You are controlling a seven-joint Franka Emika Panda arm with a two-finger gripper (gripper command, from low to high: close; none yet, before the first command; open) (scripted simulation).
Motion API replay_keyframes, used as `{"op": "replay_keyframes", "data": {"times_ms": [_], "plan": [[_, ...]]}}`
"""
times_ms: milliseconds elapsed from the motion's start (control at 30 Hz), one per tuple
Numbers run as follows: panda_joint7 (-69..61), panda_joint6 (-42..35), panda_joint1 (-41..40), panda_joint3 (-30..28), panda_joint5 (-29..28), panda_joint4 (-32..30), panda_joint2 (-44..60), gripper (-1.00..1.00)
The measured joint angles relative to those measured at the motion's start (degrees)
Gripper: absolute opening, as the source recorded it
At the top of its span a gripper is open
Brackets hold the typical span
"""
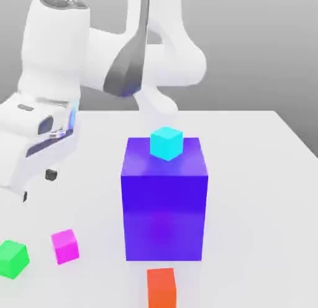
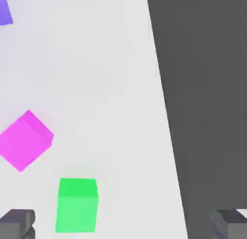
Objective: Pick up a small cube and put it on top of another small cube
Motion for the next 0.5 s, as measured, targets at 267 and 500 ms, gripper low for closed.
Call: {"op": "replay_keyframes", "data": {"times_ms": [267, 500], "plan": [[-30.7, 6.2, -2.5, -0.8, 12.0, -3.9, 7.4, 0.00], [-60.5, 10.6, -8.4, 5.3, 28.6, -6.5, 12.9, 0.00]]}}
